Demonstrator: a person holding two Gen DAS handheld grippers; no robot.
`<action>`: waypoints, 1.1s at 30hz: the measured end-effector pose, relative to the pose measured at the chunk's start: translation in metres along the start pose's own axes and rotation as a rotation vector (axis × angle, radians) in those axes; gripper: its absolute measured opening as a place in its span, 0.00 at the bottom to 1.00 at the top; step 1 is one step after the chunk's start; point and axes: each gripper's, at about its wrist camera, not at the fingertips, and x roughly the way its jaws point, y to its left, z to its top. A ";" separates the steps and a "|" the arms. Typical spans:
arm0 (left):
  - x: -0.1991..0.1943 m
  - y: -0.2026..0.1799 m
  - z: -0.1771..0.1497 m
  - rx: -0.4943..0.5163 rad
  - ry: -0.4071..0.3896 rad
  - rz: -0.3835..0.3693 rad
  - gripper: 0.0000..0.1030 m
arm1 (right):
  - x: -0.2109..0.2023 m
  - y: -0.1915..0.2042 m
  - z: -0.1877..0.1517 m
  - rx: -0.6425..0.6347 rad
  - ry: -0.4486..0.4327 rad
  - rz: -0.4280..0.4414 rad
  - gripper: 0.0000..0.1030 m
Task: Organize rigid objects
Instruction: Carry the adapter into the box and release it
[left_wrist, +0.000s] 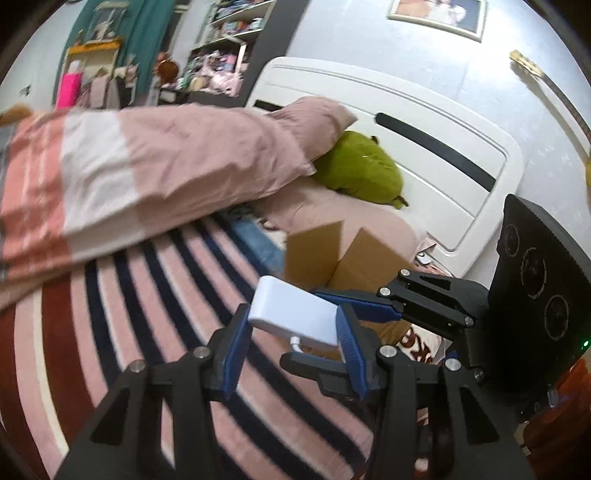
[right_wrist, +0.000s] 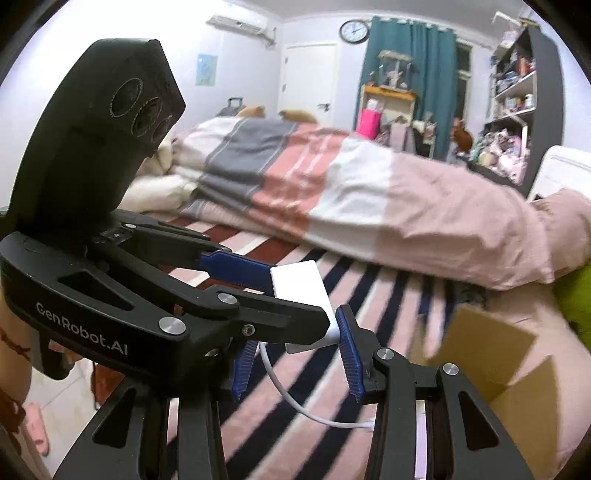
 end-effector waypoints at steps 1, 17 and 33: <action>0.003 -0.005 0.005 0.011 0.002 -0.003 0.42 | -0.006 -0.007 0.002 0.003 -0.005 -0.016 0.36; 0.113 -0.070 0.048 0.090 0.138 -0.107 0.42 | -0.051 -0.125 -0.026 0.153 0.044 -0.133 0.36; 0.174 -0.072 0.040 0.075 0.258 -0.115 0.61 | -0.022 -0.166 -0.060 0.225 0.201 -0.140 0.42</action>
